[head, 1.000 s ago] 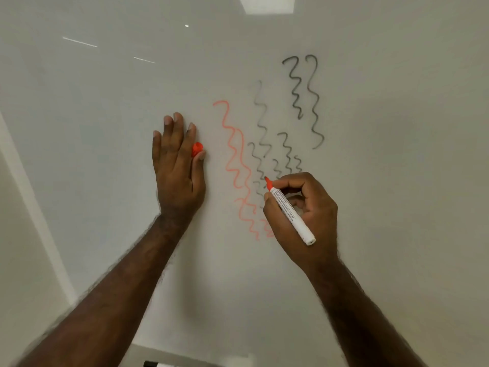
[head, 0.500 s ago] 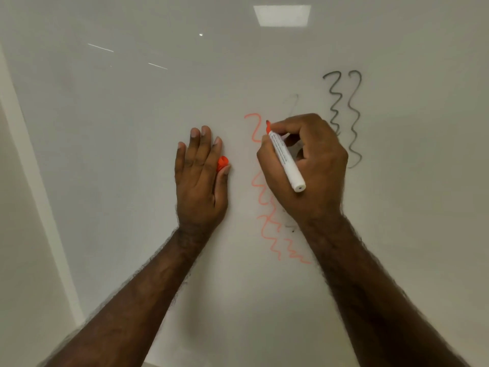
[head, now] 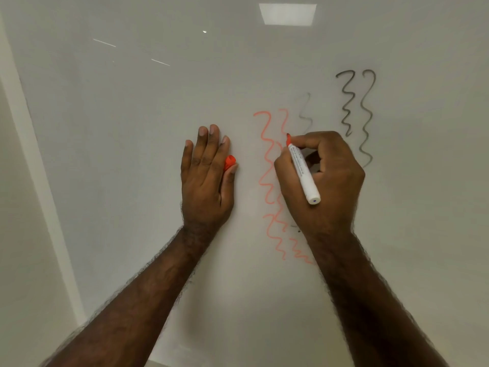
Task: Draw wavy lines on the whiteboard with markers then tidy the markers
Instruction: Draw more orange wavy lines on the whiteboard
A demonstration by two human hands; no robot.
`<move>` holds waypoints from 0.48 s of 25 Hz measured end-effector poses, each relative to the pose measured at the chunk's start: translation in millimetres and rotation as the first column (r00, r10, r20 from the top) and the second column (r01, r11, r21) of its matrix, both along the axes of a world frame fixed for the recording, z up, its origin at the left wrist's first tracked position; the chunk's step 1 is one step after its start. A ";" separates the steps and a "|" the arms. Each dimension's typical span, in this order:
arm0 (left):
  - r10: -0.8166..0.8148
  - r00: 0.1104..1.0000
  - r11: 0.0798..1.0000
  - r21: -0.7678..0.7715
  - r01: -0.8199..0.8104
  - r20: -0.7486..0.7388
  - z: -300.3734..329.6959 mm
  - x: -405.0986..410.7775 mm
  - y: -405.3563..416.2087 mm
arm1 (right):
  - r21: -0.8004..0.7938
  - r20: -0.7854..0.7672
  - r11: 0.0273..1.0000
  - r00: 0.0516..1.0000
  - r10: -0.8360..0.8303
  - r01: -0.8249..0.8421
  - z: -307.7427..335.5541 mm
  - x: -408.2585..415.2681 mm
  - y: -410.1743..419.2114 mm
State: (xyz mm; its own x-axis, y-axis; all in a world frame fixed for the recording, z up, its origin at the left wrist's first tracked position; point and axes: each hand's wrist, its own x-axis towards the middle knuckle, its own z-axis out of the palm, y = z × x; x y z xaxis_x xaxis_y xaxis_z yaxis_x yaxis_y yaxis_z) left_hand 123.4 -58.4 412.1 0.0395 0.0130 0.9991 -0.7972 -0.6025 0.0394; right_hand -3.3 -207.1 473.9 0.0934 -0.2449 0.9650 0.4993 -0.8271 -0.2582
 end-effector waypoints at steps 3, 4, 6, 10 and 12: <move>0.001 1.000 1.000 -0.007 -0.001 0.003 -1.2 -0.4 -0.1 | 0.047 -0.018 0.999 1.000 -0.011 0.012 -11.1 -6.0 -2.3; 0.004 1.000 1.000 -0.006 -0.004 0.006 -1.4 -0.1 -0.1 | 0.044 -0.038 0.999 0.999 -0.014 0.016 -16.0 -7.6 -2.0; 0.005 1.000 1.000 -0.006 -0.005 0.002 -1.5 0.4 -0.4 | 0.048 -0.077 0.999 0.997 -0.002 0.006 -25.8 -10.4 -2.7; 0.007 1.000 1.000 -0.006 -0.007 -0.005 -2.9 -0.1 0.0 | 0.062 -0.175 0.998 0.984 0.023 -0.012 -40.1 -16.4 -7.3; 0.003 1.000 1.000 -0.010 -0.003 -0.007 -3.1 -0.5 -0.3 | 0.098 -0.188 0.995 0.982 0.029 -0.011 -46.1 -20.2 -10.1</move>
State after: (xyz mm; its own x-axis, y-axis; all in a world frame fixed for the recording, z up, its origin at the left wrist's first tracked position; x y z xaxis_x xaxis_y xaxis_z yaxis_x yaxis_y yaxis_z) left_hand 122.8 -58.7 409.0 0.0461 0.0227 0.9987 -0.7953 -0.6042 0.0504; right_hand -23.5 -217.3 427.8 0.2773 -0.3320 0.9016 0.4500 -0.7842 -0.4272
